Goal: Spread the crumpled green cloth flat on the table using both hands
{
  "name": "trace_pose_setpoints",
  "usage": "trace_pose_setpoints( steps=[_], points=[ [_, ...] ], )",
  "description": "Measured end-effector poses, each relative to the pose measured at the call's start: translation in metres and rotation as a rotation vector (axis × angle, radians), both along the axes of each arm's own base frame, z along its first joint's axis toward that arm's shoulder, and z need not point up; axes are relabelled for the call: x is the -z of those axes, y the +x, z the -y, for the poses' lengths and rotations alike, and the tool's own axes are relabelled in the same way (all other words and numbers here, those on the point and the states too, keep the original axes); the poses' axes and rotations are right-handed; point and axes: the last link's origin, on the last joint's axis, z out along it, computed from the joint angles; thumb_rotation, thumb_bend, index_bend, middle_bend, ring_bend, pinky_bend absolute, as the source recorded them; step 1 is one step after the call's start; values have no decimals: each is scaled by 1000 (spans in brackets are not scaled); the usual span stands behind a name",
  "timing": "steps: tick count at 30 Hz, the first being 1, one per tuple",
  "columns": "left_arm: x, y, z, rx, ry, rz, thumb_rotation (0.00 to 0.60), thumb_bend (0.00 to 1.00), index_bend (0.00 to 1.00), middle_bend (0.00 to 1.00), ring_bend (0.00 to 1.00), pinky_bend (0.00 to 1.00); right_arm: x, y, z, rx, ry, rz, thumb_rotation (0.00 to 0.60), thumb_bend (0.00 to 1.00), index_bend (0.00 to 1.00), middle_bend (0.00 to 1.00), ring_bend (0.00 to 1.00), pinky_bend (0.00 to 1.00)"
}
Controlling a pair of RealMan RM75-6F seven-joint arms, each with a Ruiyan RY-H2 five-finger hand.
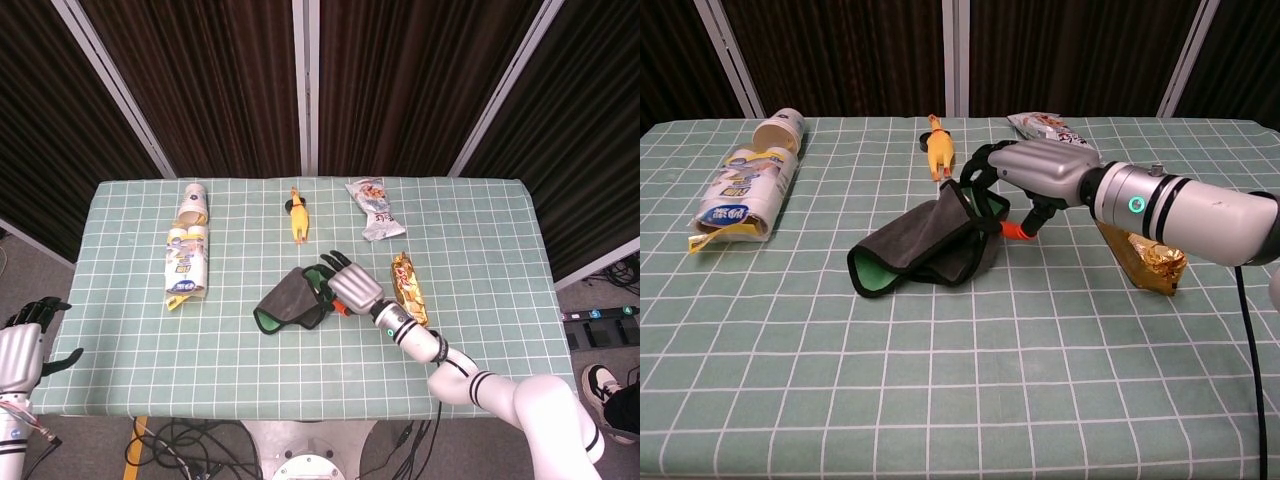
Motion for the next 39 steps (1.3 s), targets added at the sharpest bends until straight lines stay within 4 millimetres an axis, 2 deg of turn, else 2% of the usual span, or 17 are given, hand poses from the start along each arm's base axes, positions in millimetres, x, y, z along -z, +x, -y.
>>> trace_pose_setpoints(
  steps=[6,10,20,26,39],
  points=[
    [2,2,-5,21,-6,57,600,112,280,243,199,281,-16,11,3,4,-11,67,600,393,717,202,41,0],
    [3,7,-15,63,-5,110,600,111,280,243,198,281,-32,26,5,6,-8,130,600,395,714,202,43,0],
    [13,35,-57,226,-32,210,600,112,280,243,199,280,-86,93,18,-29,-76,256,600,394,713,203,47,0],
    [18,50,-75,290,-61,244,600,111,280,243,199,280,-105,123,28,-32,-146,276,600,394,712,207,54,0],
    [25,64,-102,346,-116,324,600,105,291,244,198,281,-139,154,42,-2,-329,340,600,393,711,225,76,0]
  ],
)
